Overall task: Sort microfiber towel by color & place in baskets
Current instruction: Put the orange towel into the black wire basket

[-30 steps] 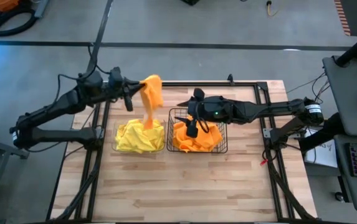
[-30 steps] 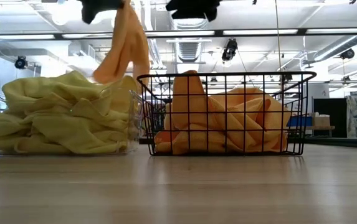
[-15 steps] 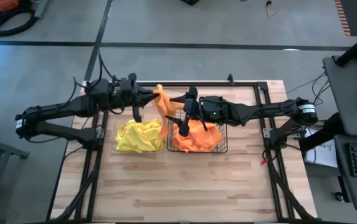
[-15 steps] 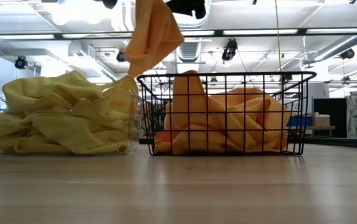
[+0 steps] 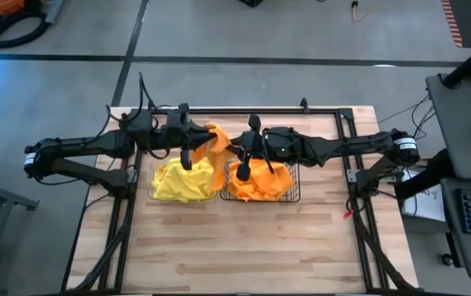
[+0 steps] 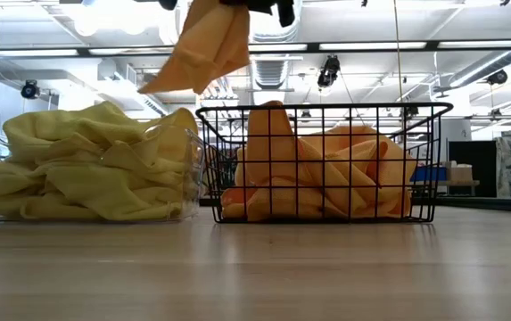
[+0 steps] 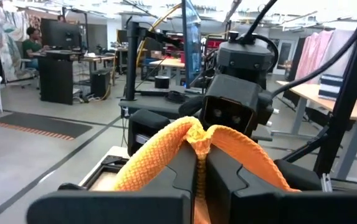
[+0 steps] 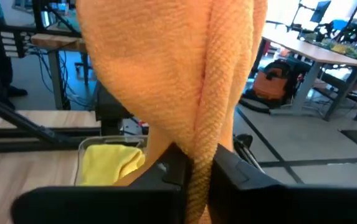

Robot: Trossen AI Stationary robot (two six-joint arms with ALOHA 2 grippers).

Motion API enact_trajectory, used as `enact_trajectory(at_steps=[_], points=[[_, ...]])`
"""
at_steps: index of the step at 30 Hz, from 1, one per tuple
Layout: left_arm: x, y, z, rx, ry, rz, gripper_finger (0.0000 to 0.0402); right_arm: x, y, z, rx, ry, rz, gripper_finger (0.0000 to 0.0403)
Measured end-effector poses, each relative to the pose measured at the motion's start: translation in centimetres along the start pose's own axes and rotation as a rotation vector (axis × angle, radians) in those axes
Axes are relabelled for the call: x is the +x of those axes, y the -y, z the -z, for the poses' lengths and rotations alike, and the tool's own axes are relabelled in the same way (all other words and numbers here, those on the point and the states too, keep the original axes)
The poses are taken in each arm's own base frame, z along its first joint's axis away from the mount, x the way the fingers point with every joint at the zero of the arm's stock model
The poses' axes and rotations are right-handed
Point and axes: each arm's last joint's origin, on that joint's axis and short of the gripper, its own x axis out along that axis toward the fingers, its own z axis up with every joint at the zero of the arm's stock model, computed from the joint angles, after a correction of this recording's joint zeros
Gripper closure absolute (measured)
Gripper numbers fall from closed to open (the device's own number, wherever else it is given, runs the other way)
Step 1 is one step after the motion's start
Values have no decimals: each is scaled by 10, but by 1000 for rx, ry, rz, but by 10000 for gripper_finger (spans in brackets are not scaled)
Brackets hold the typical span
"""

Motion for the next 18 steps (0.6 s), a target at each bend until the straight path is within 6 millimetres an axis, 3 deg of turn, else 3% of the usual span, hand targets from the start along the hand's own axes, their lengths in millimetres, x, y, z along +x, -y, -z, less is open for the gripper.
enact_trajectory(at_steps=[7,18], points=[[-5,0,0,6,-22,-2,364,-17,3,-6,0,-56,-10,392],[-20,0,-3,9,-57,-4,238,-57,8,-11,23,-239,-35,393]])
